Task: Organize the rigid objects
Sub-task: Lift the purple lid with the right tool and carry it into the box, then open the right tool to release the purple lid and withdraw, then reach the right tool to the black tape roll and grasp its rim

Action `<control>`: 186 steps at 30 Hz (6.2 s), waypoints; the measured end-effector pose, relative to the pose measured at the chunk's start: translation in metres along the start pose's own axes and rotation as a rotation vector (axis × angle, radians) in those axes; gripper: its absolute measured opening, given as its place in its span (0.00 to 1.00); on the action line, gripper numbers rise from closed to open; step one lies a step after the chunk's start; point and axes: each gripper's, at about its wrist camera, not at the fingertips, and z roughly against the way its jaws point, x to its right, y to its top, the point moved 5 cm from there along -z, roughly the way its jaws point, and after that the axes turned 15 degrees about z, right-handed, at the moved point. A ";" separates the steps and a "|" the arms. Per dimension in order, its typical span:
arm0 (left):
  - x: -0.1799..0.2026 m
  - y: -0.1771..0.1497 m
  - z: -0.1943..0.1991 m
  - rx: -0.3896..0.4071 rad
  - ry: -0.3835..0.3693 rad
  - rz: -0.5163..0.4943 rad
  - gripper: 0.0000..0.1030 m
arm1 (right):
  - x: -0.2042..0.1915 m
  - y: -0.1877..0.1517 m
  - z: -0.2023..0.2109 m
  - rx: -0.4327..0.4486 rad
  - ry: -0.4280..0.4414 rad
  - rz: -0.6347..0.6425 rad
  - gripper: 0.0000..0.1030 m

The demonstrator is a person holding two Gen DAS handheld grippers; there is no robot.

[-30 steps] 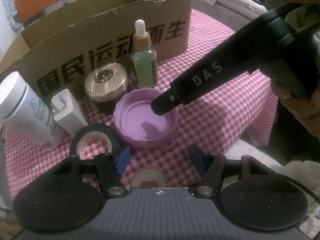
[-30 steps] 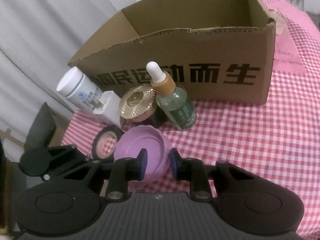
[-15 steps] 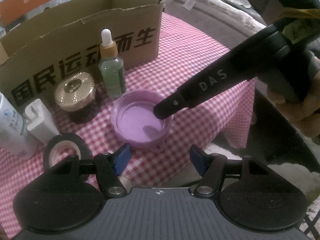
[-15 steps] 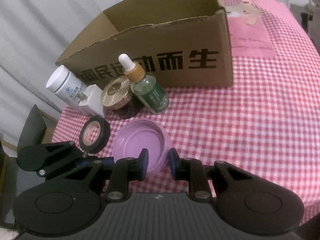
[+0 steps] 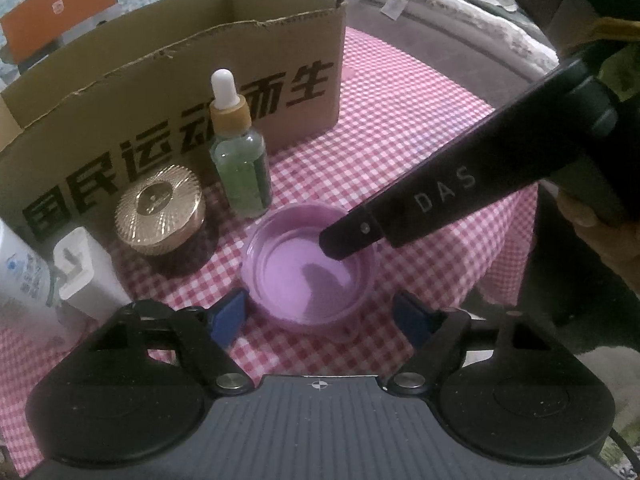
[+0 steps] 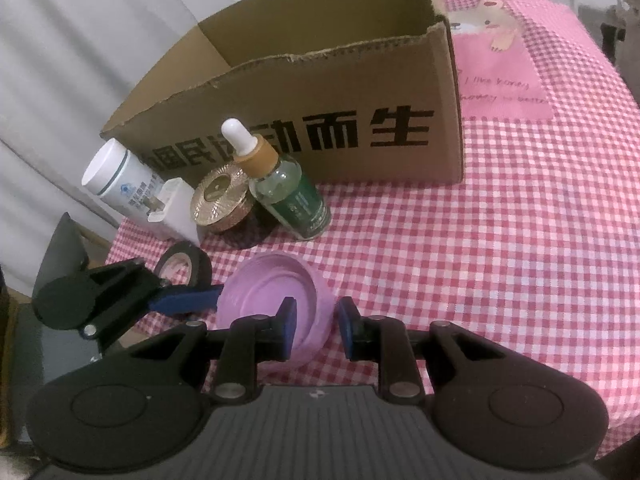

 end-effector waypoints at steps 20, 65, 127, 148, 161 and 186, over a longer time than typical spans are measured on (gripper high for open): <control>0.005 0.007 0.009 0.065 0.011 -0.006 0.67 | -0.002 -0.003 0.010 0.042 -0.035 0.041 0.24; -0.142 0.160 -0.001 -0.287 0.124 0.167 0.68 | 0.008 0.224 -0.106 -0.286 0.284 0.017 0.25; -0.106 -0.020 0.119 0.246 -0.052 0.388 1.00 | -0.100 0.038 0.076 0.301 -0.191 0.415 1.00; -0.097 -0.024 0.039 0.085 0.105 0.246 0.78 | -0.081 0.038 -0.034 0.062 0.046 0.087 0.62; -0.073 -0.016 0.032 0.067 0.012 0.209 0.66 | -0.069 0.028 -0.040 0.023 0.065 0.081 0.29; -0.031 -0.001 0.003 0.052 -0.009 0.055 0.62 | -0.040 0.014 -0.020 0.025 -0.019 0.105 0.22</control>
